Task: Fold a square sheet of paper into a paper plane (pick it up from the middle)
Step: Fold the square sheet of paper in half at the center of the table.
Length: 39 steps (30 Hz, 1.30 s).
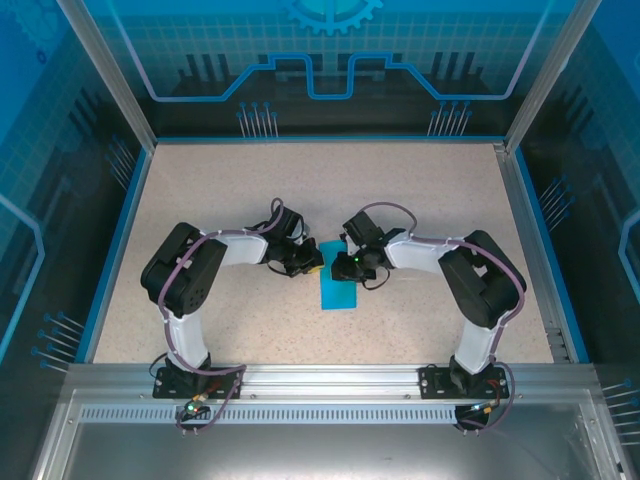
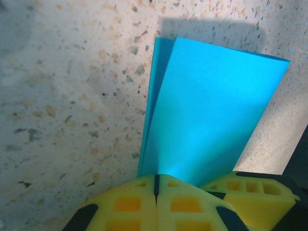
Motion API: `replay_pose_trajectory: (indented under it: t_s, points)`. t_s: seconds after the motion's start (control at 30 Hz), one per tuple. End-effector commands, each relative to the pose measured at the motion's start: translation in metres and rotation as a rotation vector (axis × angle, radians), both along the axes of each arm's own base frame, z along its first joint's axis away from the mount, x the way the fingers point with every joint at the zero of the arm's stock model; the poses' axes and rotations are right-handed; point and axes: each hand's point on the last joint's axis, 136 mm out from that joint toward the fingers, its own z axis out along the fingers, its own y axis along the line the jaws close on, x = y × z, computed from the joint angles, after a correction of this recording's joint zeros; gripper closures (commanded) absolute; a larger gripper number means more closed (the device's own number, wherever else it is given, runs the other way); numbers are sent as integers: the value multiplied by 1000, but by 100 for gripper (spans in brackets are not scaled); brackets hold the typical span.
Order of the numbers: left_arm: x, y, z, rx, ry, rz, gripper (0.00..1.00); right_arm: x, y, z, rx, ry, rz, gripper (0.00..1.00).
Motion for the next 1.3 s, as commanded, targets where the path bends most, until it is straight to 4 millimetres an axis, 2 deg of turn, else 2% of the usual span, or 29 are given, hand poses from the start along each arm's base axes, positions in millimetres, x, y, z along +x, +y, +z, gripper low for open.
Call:
replay_pose_trajectory:
  t_s: [0.0, 0.17, 0.3, 0.37, 0.53, 0.6, 0.67, 0.73, 0.93, 1.27]
  points:
    - [-41, 33, -50, 187, 191, 41, 98, -22, -22, -18, -55, 62, 24, 73]
    - [-44, 36, -54, 202, 203, 45, 98, -42, -41, -29, -63, 62, 63, 73]
    - [-46, 37, -55, 204, 208, 44, 99, -54, -47, -26, -4, 40, 81, 73]
    - [-46, 37, -55, 202, 206, 44, 99, -52, -44, -16, 32, 5, 86, 73]
    - [-46, 36, -56, 200, 205, 39, 99, -25, -18, 32, 138, -102, 100, 71]
    - [-46, 36, -56, 201, 207, 41, 99, -17, -7, 40, 159, -115, 104, 71]
    - [-46, 35, -55, 200, 204, 39, 99, -13, 0, 38, 159, -107, 106, 71]
    - [-46, 35, -55, 202, 202, 38, 99, -13, 3, 27, 150, -79, 100, 71]
    - [-46, 35, -55, 204, 203, 39, 99, -27, 5, 1, 133, 4, 99, 73]
    - [-50, 40, -59, 230, 214, 50, 100, -68, -23, -17, 89, 78, 95, 74]
